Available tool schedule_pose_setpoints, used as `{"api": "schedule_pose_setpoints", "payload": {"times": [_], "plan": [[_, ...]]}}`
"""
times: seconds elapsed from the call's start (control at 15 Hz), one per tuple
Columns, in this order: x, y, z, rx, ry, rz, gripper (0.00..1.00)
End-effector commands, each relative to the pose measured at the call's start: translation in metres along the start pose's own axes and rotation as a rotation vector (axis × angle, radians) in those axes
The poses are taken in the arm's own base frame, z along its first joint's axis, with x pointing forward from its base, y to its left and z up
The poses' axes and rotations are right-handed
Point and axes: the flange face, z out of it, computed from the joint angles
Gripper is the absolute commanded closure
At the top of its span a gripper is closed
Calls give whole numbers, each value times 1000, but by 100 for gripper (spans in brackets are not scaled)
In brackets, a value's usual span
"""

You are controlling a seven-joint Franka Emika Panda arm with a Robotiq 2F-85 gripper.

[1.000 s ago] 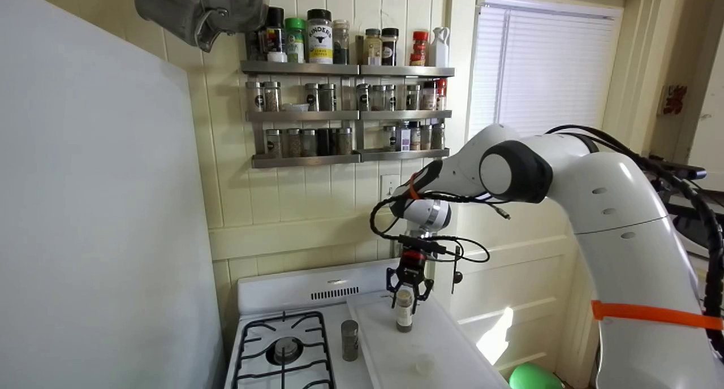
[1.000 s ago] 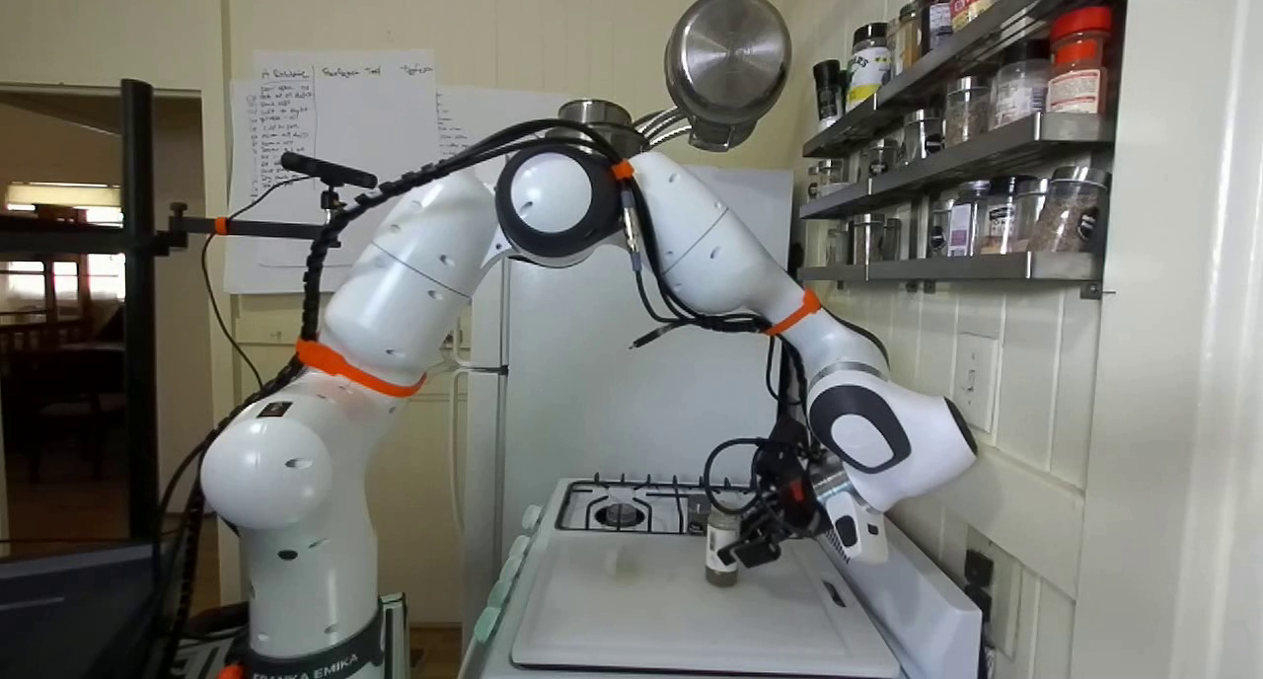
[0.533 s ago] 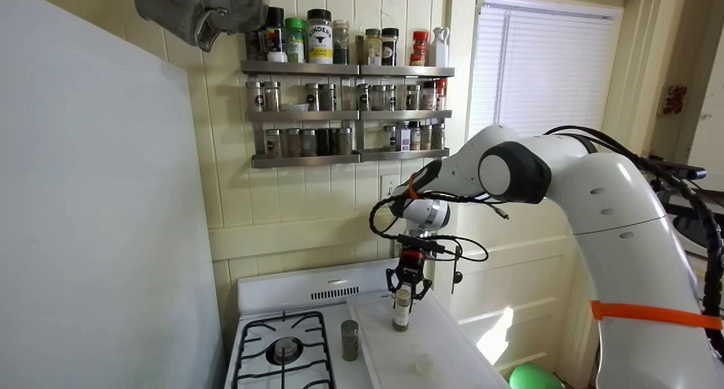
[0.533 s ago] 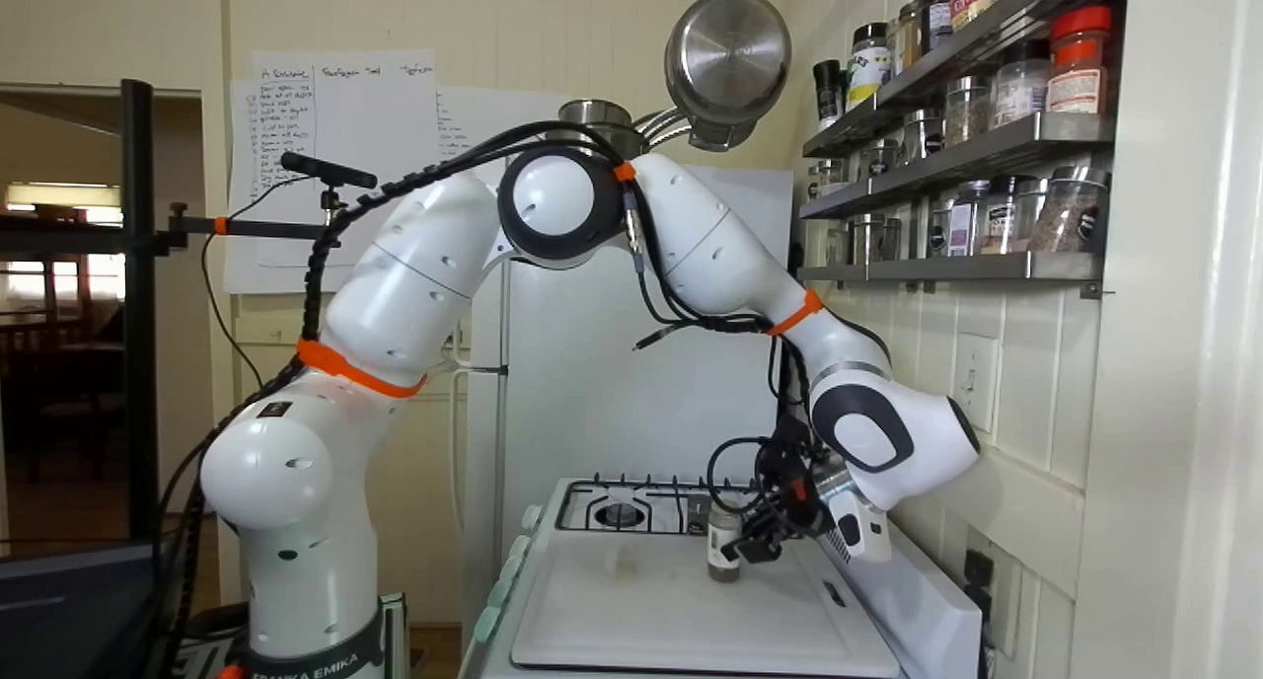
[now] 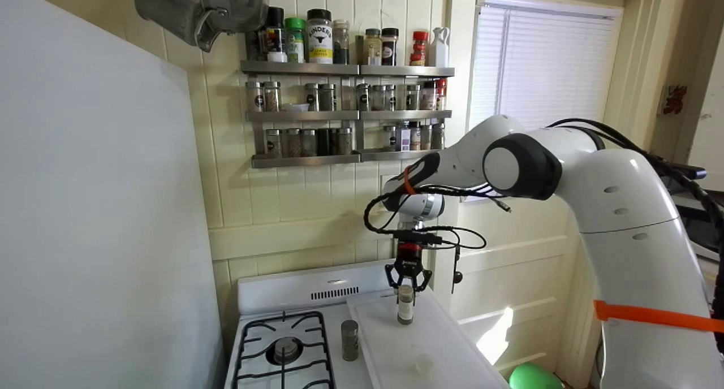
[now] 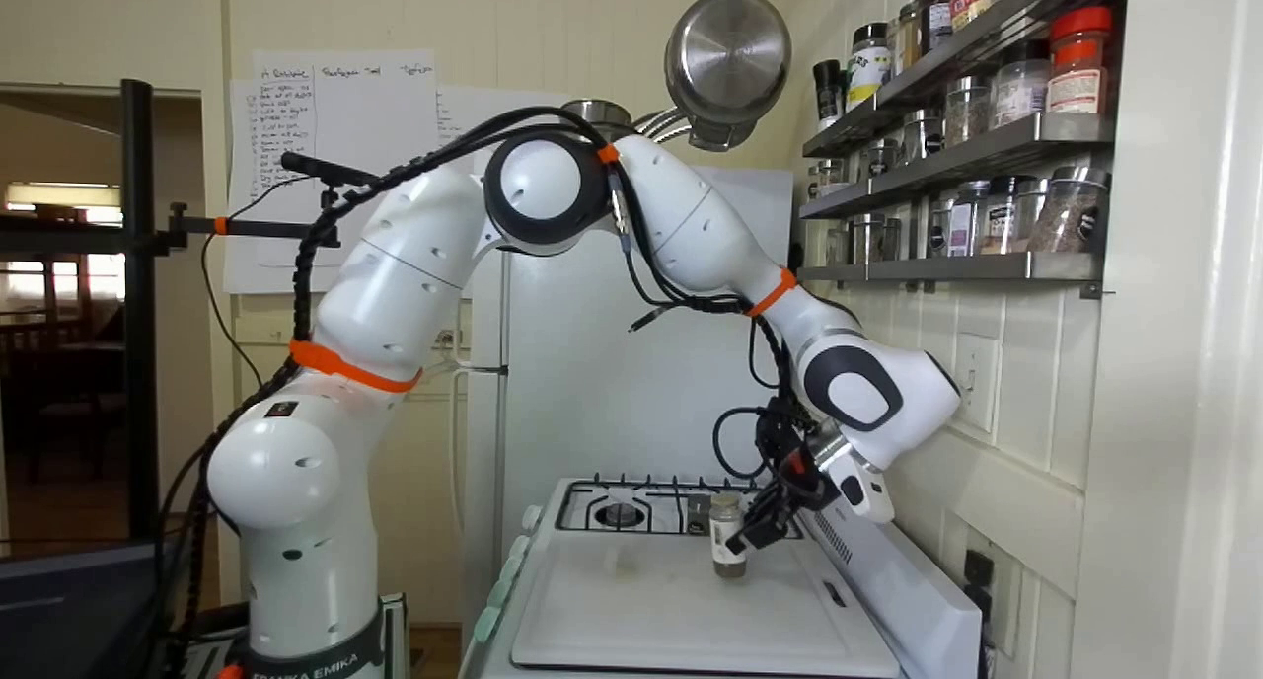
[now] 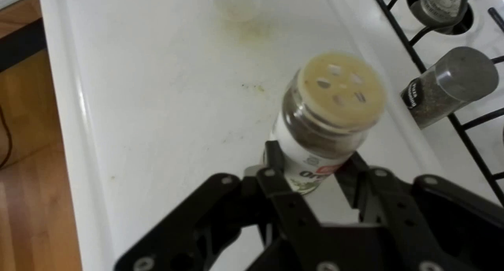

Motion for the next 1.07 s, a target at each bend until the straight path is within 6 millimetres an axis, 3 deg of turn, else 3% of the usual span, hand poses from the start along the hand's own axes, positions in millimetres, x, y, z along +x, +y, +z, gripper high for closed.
{"api": "schedule_pose_setpoints", "payload": {"times": [0.0, 0.4, 1.0], "plan": [[-28, -14, -8, -97, 152, -13, 87], [-52, -34, -10, -182, 425, -112, 87], [-91, -44, 3, -190, 732, -241, 87]]}}
